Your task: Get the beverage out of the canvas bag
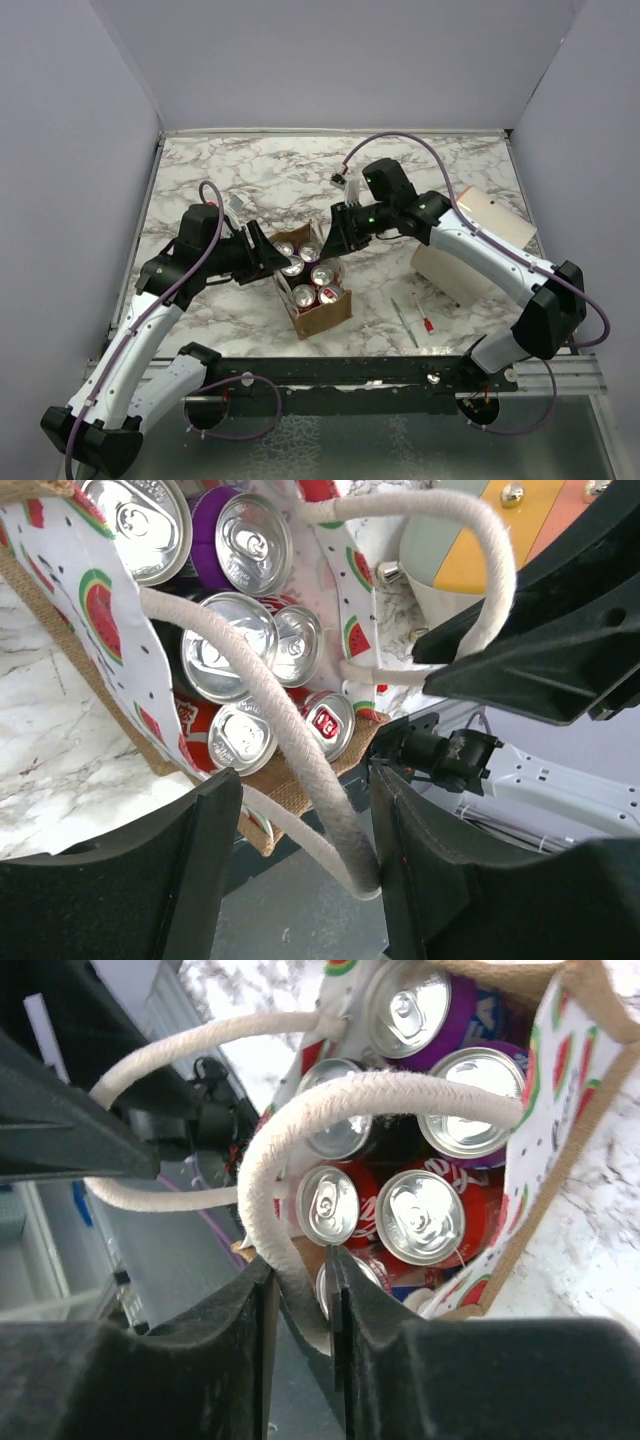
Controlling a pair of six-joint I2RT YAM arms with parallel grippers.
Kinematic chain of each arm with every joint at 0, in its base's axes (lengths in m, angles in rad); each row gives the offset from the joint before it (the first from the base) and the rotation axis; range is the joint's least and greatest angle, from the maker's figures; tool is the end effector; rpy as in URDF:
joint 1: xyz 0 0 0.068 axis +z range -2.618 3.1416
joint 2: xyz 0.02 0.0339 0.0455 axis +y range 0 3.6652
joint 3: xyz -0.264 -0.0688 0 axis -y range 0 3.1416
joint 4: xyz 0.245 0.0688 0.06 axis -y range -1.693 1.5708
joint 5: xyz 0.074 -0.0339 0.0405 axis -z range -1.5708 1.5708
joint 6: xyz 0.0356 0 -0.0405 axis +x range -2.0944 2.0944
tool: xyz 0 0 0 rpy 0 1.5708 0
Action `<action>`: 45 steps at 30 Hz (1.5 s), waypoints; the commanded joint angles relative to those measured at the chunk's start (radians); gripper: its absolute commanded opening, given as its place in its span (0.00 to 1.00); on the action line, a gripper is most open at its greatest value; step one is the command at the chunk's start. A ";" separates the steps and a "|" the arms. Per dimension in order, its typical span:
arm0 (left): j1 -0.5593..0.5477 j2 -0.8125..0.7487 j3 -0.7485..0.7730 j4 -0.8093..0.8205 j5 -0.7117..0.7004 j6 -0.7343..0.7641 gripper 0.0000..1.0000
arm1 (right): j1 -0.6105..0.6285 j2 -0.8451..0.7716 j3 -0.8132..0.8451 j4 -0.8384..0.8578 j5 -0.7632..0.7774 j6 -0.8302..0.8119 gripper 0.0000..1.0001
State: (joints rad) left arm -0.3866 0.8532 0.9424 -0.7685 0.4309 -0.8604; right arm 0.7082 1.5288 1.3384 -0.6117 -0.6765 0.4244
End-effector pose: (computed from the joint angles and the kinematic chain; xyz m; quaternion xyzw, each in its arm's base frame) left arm 0.1498 -0.0770 0.3272 -0.1173 0.8784 -0.4025 0.2293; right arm 0.2374 0.2326 0.3167 -0.2469 0.8481 0.4494 0.1334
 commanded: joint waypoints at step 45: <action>-0.003 -0.215 -0.239 -0.147 -0.285 -0.194 0.10 | 0.257 0.255 0.716 -0.564 0.622 -0.206 0.81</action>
State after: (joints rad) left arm -0.3870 0.6563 0.6857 -0.8989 0.1772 -1.0557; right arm 0.8352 1.7123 2.0510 -1.1591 -0.0204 0.2379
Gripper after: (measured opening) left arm 0.117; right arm 0.803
